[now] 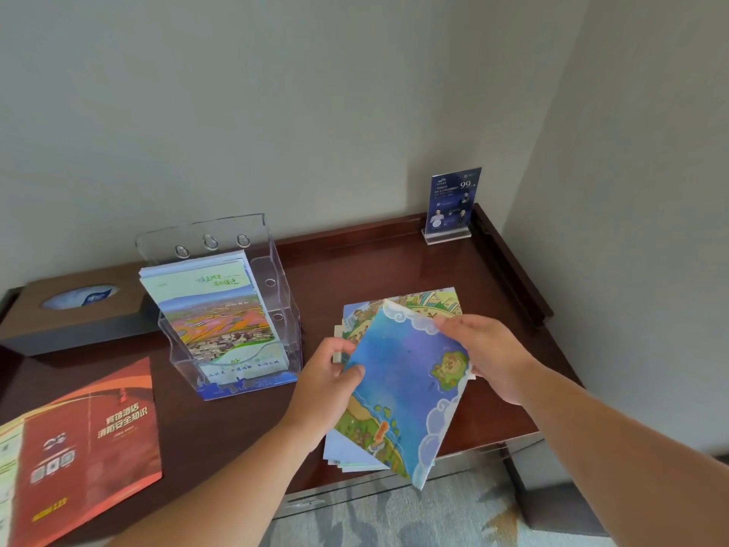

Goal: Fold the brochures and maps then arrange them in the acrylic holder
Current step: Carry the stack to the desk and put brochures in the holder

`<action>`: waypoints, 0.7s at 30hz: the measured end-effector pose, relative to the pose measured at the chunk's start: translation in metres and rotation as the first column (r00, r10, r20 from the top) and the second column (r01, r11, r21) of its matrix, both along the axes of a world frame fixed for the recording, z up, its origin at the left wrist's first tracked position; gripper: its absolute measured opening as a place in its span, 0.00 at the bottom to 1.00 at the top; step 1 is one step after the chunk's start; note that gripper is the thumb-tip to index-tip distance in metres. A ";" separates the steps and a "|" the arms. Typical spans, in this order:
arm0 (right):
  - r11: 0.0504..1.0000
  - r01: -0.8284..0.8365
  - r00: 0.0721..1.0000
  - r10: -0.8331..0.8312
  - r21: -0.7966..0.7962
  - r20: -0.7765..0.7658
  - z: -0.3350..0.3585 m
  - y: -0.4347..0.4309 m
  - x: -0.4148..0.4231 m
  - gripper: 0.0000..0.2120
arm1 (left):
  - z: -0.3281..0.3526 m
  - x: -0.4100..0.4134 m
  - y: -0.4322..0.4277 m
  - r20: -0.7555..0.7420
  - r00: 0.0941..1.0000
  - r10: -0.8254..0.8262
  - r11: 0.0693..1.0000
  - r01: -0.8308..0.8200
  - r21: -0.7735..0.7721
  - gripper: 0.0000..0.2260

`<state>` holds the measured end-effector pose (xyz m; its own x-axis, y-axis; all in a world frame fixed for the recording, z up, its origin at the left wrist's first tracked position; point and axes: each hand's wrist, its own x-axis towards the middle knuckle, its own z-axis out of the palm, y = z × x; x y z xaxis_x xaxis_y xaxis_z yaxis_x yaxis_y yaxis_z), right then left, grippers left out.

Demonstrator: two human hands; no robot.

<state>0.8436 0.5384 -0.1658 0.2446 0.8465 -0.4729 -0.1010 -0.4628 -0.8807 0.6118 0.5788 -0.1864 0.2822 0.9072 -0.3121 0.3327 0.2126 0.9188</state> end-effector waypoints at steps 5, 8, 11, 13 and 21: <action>0.991 -0.116 0.993 0.116 -0.060 -0.002 0.001 -0.004 0.001 0.11 | 0.007 -0.003 0.002 0.023 0.997 -0.069 0.998 0.069 0.003 0.11; 0.992 -0.099 0.995 0.100 -0.074 0.014 0.001 -0.004 0.001 0.08 | 0.006 -0.004 0.003 0.012 0.997 -0.080 0.997 0.080 0.017 0.11; 0.993 -0.096 0.995 0.097 -0.069 0.012 0.002 -0.005 -0.001 0.08 | 0.002 -0.005 0.005 0.008 0.996 -0.088 0.996 0.088 0.033 0.12; 0.993 -0.096 0.995 0.097 -0.064 0.011 0.002 -0.006 -0.001 0.09 | 0.000 -0.006 0.007 0.011 0.996 -0.093 0.995 0.092 0.028 0.11; 0.996 -0.078 0.995 0.080 -0.036 0.058 0.006 -0.010 0.003 0.08 | -0.019 -0.007 0.017 -0.119 0.964 0.236 0.970 -0.226 0.091 0.02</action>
